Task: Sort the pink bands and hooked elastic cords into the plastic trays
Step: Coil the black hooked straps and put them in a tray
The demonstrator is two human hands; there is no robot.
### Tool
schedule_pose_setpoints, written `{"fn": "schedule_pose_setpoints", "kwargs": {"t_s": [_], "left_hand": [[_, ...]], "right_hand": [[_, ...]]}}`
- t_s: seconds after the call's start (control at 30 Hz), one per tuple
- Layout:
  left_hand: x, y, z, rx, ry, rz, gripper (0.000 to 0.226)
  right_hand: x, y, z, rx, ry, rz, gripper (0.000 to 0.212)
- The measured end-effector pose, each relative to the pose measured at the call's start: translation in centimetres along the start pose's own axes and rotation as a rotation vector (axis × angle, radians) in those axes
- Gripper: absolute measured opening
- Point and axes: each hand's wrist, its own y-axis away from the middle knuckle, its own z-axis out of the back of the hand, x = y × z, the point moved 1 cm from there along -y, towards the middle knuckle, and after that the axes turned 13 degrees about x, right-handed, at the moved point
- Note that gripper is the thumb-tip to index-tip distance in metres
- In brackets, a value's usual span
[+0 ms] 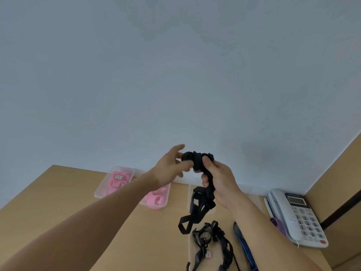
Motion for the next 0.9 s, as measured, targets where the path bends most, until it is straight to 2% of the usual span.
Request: {"fn": "schedule_pose_setpoints", "kwargs": {"t_s": [0.03,0.13,0.27,0.4,0.5,0.6,0.63,0.7,0.8,0.83,0.9], "left_hand": [[-0.2,-0.1,0.1,0.036,0.080,0.046,0.050],[-0.3,-0.1,0.3,0.046,0.001,0.020,0.028],[0.2,-0.2,0.3,-0.012,-0.113,-0.043,0.015],[0.5,-0.3,0.1,-0.116,-0.402,-0.195,0.018],[0.7,-0.1,0.0,-0.172,-0.735,-0.386,0.028],[0.8,-0.2,-0.5,-0.229,-0.923,-0.529,0.040],[0.9,-0.3,-0.6,-0.225,-0.896,-0.510,0.044],[0.7,-0.3,-0.5,-0.138,-0.649,-0.337,0.057],[-0.1,0.0,-0.3,0.073,-0.017,0.028,0.080],[-0.3,0.0,-0.2,0.094,0.129,0.092,0.076],[-0.8,-0.3,0.0,0.141,0.137,0.089,0.053]], "right_hand": [[0.0,0.0,0.1,0.026,0.022,0.010,0.026],[0.0,0.1,0.2,0.050,0.073,-0.022,0.027],[-0.1,0.3,0.3,-0.077,0.124,-0.111,0.042],[0.3,0.3,0.1,-0.060,0.216,-0.152,0.052],[0.4,0.4,-0.2,0.005,0.065,-0.187,0.058],[0.0,0.0,-0.5,-0.095,0.056,-0.142,0.058],[-0.2,-0.1,-0.5,-0.120,0.038,-0.116,0.055],[-0.2,-0.1,-0.3,-0.117,-0.018,-0.071,0.049],[0.1,0.0,0.1,-0.041,-0.009,-0.006,0.048],[0.2,0.0,0.1,0.000,0.019,0.008,0.045],[0.3,0.1,-0.1,0.058,0.128,0.008,0.040]]}}
